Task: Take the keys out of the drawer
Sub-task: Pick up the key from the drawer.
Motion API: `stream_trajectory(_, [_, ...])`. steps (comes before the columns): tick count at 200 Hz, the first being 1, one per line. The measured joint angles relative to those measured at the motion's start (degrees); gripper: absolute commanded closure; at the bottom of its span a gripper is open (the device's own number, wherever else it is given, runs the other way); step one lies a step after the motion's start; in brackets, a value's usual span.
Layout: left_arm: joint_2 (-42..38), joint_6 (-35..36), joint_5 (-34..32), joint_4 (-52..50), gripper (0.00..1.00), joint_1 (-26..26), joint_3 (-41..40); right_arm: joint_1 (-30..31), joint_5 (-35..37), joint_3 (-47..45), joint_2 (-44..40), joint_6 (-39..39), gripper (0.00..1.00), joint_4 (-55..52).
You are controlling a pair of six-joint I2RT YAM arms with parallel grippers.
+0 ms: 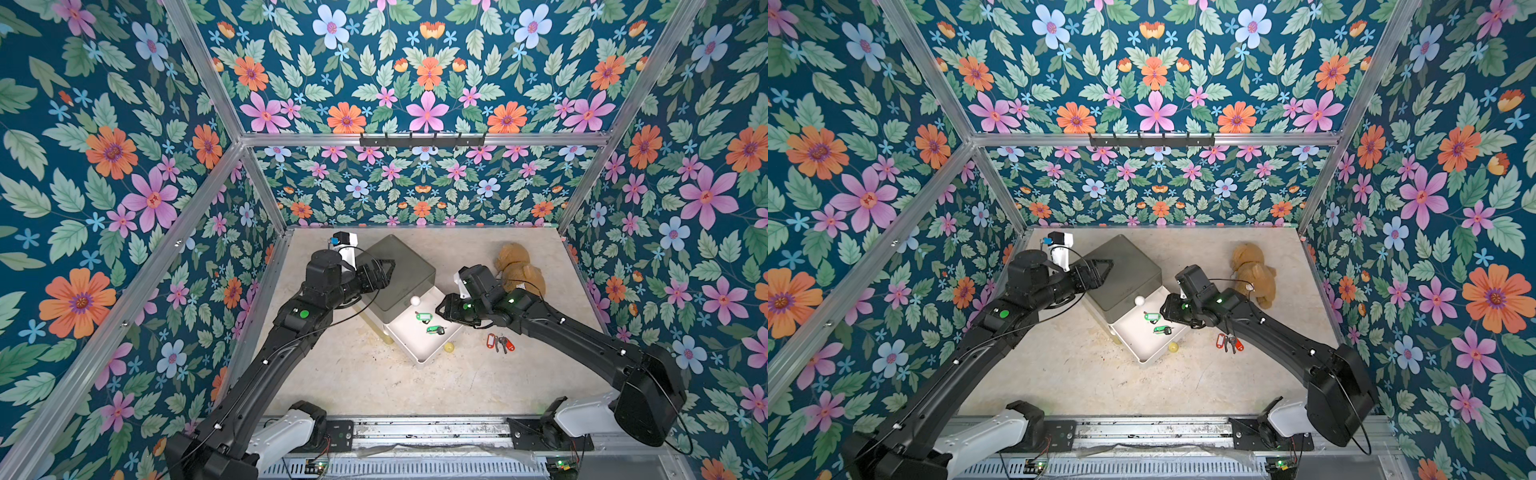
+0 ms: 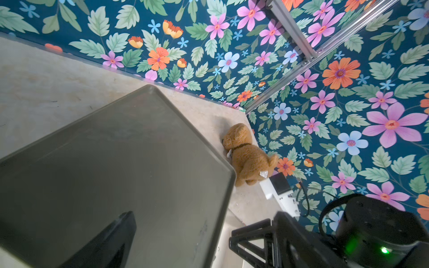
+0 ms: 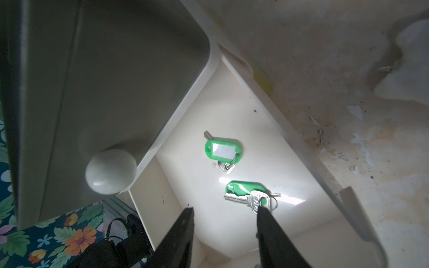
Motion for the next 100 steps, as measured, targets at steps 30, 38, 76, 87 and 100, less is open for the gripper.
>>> stream_trajectory(30, [-2.6,0.0,-3.1,-3.3,0.01,0.0,-1.6,1.6,3.1,2.3,4.2,0.6,0.54,-2.1])
stream_trajectory(38, [-3.0,0.0,-3.8,-3.6,0.01,0.0,-1.8,2.0,3.6,2.8,5.0,1.0,0.54,-2.4])
stream_trajectory(76, [-3.9,0.0,-5.1,-5.2,0.01,0.0,-1.9,3.3,5.6,5.7,8.7,1.5,0.58,-3.2])
stream_trajectory(87, [-4.2,0.0,-5.3,-5.6,0.0,0.0,-2.0,3.5,5.9,6.3,9.5,1.5,0.59,-3.4])
stream_trajectory(100, [-4.5,0.0,-5.3,-6.0,0.01,0.0,-2.1,3.6,6.1,6.7,10.2,1.5,0.6,-3.5])
